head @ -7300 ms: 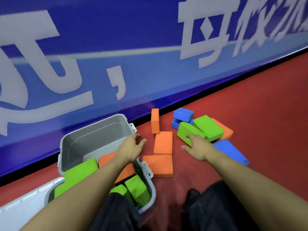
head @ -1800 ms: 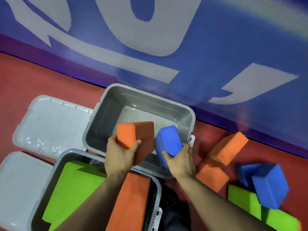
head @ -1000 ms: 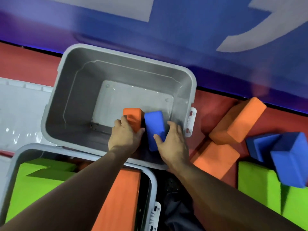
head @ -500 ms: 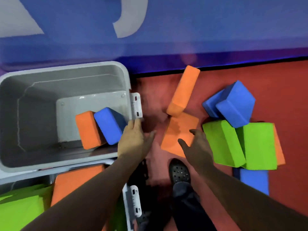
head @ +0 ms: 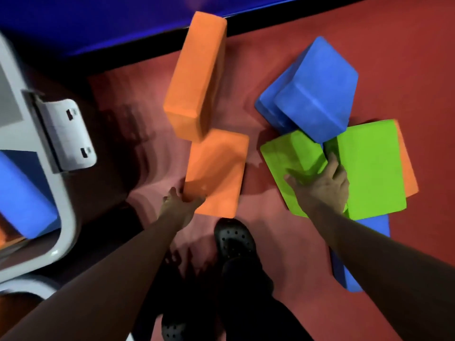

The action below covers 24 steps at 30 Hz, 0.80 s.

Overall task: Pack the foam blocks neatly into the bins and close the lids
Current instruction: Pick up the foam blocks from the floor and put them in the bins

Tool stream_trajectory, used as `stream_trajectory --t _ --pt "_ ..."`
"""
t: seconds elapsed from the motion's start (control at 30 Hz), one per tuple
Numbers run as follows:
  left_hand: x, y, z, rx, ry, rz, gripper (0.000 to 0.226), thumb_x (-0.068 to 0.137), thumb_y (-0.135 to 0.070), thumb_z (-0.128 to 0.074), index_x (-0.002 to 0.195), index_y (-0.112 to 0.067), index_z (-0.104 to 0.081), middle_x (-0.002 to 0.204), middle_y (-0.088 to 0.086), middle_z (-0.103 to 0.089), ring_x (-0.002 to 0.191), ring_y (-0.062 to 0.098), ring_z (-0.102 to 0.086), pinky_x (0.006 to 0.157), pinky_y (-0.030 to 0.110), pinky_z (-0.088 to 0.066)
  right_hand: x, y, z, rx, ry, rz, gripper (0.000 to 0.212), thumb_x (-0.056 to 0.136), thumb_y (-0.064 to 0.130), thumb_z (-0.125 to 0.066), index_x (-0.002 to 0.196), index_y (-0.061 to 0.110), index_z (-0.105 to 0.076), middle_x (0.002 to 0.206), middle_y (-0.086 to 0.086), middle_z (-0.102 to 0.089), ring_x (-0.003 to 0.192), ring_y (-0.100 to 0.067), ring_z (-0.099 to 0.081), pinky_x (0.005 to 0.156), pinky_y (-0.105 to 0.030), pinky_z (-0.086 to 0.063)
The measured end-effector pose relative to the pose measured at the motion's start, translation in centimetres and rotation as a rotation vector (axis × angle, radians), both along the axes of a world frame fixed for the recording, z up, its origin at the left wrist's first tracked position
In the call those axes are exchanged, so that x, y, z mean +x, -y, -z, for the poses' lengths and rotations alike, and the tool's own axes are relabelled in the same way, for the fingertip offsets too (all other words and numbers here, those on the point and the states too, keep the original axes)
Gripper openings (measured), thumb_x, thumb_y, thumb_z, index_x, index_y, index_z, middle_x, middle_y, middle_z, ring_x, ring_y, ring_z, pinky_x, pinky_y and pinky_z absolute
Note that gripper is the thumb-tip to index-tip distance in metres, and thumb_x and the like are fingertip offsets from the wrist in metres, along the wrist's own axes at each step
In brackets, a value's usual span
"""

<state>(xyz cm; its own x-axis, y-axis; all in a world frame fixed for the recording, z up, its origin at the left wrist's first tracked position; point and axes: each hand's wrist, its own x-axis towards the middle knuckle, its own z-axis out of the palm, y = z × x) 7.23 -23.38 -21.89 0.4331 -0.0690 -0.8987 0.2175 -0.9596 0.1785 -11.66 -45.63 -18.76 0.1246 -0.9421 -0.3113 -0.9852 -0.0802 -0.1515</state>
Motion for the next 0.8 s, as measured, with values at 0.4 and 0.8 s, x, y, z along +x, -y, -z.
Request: stream_trajectory --t 0.4,0.8 --pt "-1.5 -0.4 3.3 -0.13 -0.099 -0.236 0.098 0.062 -0.075 -0.08 0.139 -0.018 -0.055 0.126 0.002 -0.066 0.111 0.023 -0.065 0.102 0.042 -0.052 -0.3 -1.6 2.4 -0.128 -0.008 0.002 0.093 0.07 0.064 -0.077 0.14 0.015 -0.04 0.127 -0.015 -0.05 0.117 -0.038 -0.046 0.098 -0.051 -0.037" --pt "-4.2 2.7 -9.3 -0.203 -0.406 -0.633 0.081 0.066 -0.063 -0.084 0.119 -0.005 -0.066 0.106 0.007 -0.075 0.089 0.023 -0.072 0.077 0.035 -0.059 0.6 -3.9 -8.4 -0.09 0.08 0.032 0.091 0.074 0.065 -0.075 0.139 0.008 -0.045 0.126 -0.019 -0.052 0.117 -0.041 -0.045 0.099 -0.05 -0.035"
